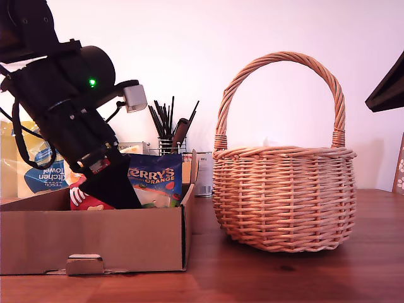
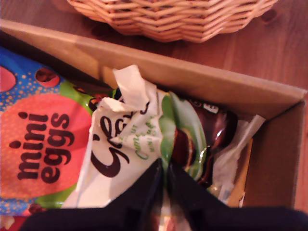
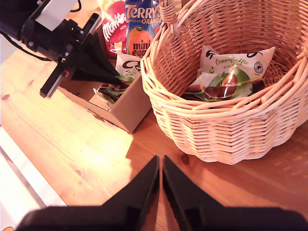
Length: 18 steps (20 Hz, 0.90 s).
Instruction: Move the bags of Easter eggs from the cardboard box on the left into the woven basket on the right side.
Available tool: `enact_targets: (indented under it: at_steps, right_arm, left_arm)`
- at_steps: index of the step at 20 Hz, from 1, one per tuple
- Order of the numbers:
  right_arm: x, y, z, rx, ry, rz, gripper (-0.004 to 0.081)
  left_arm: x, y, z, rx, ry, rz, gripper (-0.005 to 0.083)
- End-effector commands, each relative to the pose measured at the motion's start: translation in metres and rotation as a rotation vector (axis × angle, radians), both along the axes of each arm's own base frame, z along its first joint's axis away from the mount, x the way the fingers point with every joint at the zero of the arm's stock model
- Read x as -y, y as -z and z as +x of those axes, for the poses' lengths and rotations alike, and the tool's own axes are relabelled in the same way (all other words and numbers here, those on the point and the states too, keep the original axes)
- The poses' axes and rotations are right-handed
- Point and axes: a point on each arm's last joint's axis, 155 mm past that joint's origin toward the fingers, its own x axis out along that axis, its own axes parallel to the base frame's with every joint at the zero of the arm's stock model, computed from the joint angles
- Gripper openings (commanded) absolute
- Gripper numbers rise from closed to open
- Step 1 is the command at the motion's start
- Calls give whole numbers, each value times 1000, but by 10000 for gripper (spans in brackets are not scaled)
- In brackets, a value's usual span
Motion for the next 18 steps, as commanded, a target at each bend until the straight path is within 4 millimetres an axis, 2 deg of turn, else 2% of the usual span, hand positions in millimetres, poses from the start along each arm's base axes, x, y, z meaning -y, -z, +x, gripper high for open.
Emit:
enact_targets:
  at_steps: [1,9,12,13,15,16,18]
  right_arm:
    - [-1,-1,0,6,-6,0,-12]
    - [-1,-2,0,12,-7,2,-12]
    - [-2,-2,0,10,-8,5,-12]
    - [-2,-2,0,10,-8,5,-12]
    - [-2,-3,1,13,-8,6,-12]
    - [-2,-3,1,14,-8,6,-12]
    - [-2,-3,1,18,-8,7,-12]
  left_arm:
    - [-1,-19,2,41,-7,-9,-24]
    - [-6,-79,6,168,-24,-41,-24]
    - [-17,-65,1,89,-62,-16,-24]
    - [-17,-59,-1,48,-69,-25,36]
    - [-12,-46,-3,-6,-71,-35,355]
    - [-12,-38,-4,-26,-69,-23,439]
    - [-11,-22,-6,-58,-65,3,442]
